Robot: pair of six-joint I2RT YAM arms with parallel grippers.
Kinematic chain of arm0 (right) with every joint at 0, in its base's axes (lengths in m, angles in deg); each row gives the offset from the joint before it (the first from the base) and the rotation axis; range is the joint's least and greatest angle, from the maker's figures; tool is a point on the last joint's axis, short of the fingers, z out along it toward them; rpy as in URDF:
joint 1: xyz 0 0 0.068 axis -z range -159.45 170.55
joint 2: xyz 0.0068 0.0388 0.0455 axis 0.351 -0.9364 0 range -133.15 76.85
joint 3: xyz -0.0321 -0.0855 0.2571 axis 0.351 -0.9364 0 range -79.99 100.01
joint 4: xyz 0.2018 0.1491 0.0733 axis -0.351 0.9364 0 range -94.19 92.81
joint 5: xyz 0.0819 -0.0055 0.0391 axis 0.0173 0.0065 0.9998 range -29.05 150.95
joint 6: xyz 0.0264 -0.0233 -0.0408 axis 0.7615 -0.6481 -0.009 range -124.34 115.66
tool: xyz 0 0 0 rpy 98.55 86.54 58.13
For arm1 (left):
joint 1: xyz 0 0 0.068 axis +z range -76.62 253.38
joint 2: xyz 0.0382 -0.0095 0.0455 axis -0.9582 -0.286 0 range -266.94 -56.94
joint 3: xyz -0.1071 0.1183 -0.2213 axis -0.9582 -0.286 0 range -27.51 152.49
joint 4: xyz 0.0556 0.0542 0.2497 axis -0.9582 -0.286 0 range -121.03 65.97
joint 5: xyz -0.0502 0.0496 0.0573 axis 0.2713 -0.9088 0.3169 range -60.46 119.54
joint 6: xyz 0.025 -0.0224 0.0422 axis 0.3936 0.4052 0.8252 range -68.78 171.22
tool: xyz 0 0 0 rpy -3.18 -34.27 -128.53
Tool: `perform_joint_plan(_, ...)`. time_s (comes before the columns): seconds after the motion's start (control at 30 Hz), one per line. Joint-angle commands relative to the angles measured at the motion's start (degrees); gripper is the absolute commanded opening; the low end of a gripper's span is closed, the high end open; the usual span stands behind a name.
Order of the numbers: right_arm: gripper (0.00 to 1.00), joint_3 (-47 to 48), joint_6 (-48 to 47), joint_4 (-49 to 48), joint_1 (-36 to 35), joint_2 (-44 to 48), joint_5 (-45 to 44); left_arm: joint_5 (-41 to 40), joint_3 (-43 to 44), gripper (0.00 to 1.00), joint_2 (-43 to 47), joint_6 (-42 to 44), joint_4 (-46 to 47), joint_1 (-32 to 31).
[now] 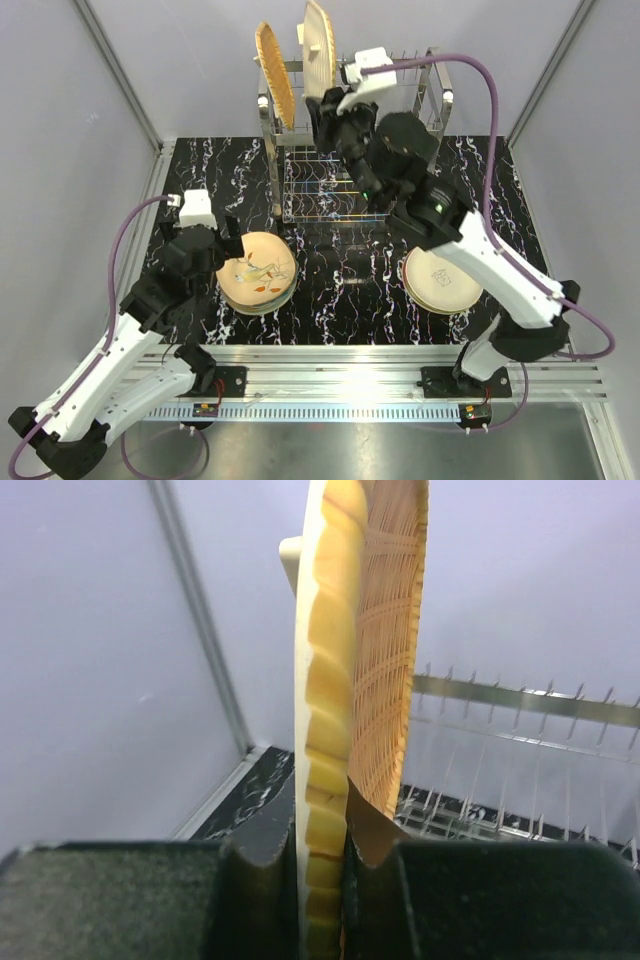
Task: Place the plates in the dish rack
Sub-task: Insert the plate into the dish rack
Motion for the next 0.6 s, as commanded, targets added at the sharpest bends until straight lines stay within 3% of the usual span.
perform_joint_plan(0.0, 0.00, 12.3, -2.4, -1.8, 4.2, -6.2, 2.5, -2.1, -0.6, 0.99, 1.2, 0.8, 3.3, 0.2)
perform_joint_plan(0.27, 0.00, 34.4, -2.4, 1.8, 9.9, -21.4, 4.1, -2.7, -1.0, 0.99, 0.5, 0.2, 3.3, 0.2)
perform_joint_plan(0.57, 0.00, 33.9, 9.8, 2.5, 17.5, -27.2, 13.9, -1.9, -1.3, 0.99, 0.0, 0.2, 3.7, 0.2)
